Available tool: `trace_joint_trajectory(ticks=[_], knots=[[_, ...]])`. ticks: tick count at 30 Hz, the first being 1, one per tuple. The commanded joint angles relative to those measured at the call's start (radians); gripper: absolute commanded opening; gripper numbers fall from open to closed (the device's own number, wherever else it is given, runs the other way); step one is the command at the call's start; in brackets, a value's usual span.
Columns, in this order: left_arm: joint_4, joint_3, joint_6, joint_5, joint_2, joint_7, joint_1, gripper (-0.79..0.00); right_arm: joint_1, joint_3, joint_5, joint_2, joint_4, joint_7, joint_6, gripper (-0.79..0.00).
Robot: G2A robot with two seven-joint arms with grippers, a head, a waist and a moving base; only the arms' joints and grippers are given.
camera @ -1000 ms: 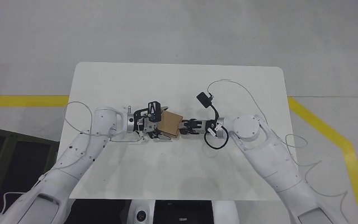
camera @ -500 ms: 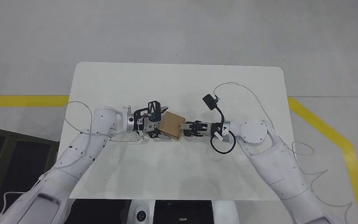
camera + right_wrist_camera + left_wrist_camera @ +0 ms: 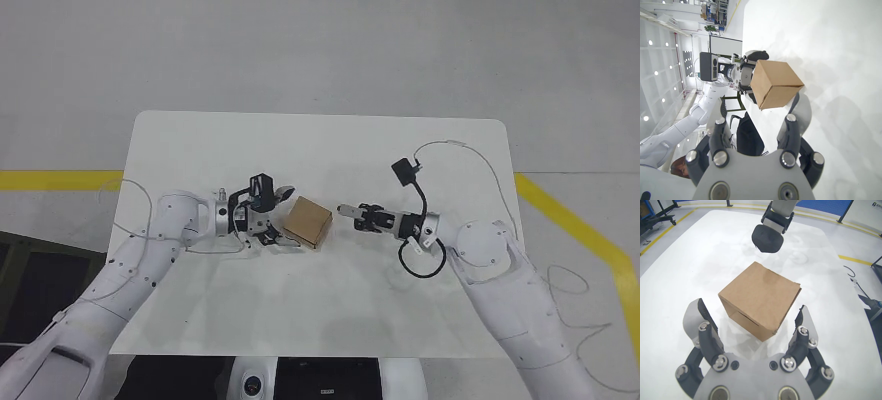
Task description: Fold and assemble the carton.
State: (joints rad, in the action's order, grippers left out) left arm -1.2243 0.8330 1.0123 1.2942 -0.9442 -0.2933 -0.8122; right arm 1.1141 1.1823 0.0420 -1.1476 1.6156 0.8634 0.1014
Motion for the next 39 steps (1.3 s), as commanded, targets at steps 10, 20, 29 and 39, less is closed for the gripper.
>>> trace_joint_trajectory(ticks=[10,20,29,39], knots=[[0.035,-0.004,0.000,-0.278,0.079,0.061,0.100,0.000,0.012,0.133,-0.077,0.019,-0.015,-0.132,0.272,0.000],[0.124,0.050,-0.025,-0.415,0.067,0.158,0.187,0.000,-0.014,0.257,-0.278,0.039,0.010,-0.262,0.347,0.000],[0.137,0.087,-0.036,-0.450,0.063,0.229,0.216,0.000,-0.051,0.296,-0.380,0.049,0.039,-0.283,0.328,0.000],[0.131,0.099,-0.035,-0.456,0.063,0.227,0.213,0.000,-0.082,0.306,-0.425,0.053,0.064,-0.289,0.279,0.000]])
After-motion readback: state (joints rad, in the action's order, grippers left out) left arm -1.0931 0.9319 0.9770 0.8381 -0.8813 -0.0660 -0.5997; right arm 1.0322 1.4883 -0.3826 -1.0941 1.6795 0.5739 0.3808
